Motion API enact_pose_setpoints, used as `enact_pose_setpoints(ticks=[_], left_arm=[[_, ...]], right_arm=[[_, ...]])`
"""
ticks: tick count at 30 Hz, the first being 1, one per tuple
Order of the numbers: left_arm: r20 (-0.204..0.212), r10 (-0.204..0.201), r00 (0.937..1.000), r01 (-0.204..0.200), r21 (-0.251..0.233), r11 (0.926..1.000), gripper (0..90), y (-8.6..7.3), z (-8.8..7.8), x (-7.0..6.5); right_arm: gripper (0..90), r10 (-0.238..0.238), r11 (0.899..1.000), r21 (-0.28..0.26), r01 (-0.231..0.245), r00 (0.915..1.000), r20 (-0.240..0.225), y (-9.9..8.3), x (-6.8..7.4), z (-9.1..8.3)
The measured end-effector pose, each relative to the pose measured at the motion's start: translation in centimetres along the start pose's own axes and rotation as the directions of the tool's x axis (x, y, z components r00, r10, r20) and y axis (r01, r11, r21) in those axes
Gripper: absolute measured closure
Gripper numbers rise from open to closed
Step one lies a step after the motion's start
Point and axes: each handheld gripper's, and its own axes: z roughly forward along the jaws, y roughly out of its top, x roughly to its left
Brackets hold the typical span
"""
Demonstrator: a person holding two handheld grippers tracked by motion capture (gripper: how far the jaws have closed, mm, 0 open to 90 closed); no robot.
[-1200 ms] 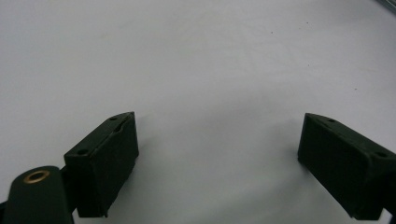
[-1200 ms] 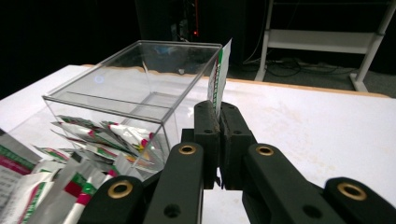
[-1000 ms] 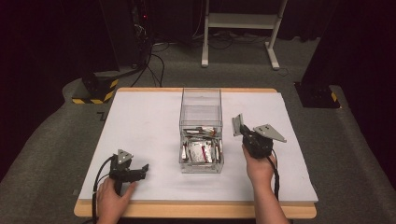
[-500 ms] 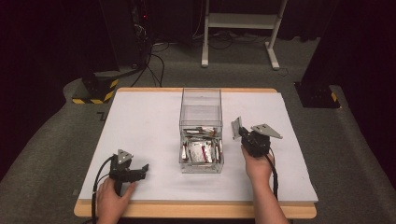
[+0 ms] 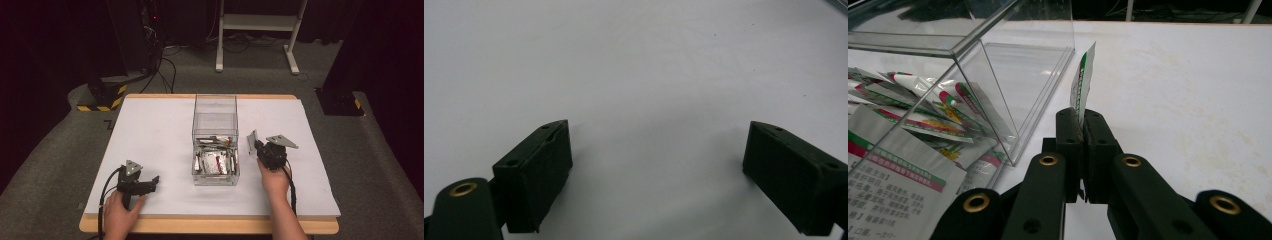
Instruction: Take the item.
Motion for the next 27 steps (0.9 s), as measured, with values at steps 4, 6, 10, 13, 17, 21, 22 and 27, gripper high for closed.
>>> enact_pose_setpoints(ticks=[4, 6, 10, 13, 17, 21, 22, 27], left_arm=[[0.0, 0.001, 1.0, -0.001, 0.0, 1.0, 12.3, 0.0, 0.0, 0.0], [0.0, 0.0, 1.0, 0.0, 0.0, 1.0, 12.4, 0.0, 0.0, 0.0], [0.0, -0.001, 1.0, 0.001, 0.0, 1.0, 12.3, 0.0, 0.0, 0.0], [0.0, -0.001, 1.0, 0.001, 0.0, 1.0, 12.4, 0.0, 0.0, 0.0], [0.0, 0.0, 1.0, 0.0, 0.0, 1.0, 12.4, 0.0, 0.0, 0.0], [0.0, 0.0, 1.0, 0.0, 0.0, 1.0, 12.3, 0.0, 0.0, 0.0], [0.0, -0.001, 1.0, 0.001, 0.0, 1.0, 12.3, 0.0, 0.0, 0.0], [0.0, -0.001, 1.0, 0.001, 0.0, 1.0, 12.4, 0.0, 0.0, 0.0]], right_arm=[[87.8, -0.002, 1.0, 0.004, 0.002, 1.0, 0.004, -0.1, 0.0, 0.2], [87.8, 0.0, 1.0, 0.013, 0.0, 1.0, 0.009, -0.2, -0.1, 0.3], [87.8, 0.008, 1.0, 0.017, -0.008, 0.9999, 0.014, -0.4, -0.4, 0.5], [87.8, 0.018, 1.0, 0.021, -0.018, 0.9997, 0.018, -0.4, -0.7, 0.6], [87.6, 0.018, 1.0, 0.022, -0.018, 0.9996, 0.021, -0.4, -0.8, 0.6], [87.4, 0.013, 0.999, 0.029, -0.014, 0.9993, 0.034, -0.5, -1.0, 0.8], [87.0, 0.011, 0.999, 0.03, -0.012, 0.999, 0.043, -0.5, -1.1, 0.9], [85.9, 0.004, 0.999, 0.032, -0.006, 0.9981, 0.062, -0.5, -1.4, 0.9]])
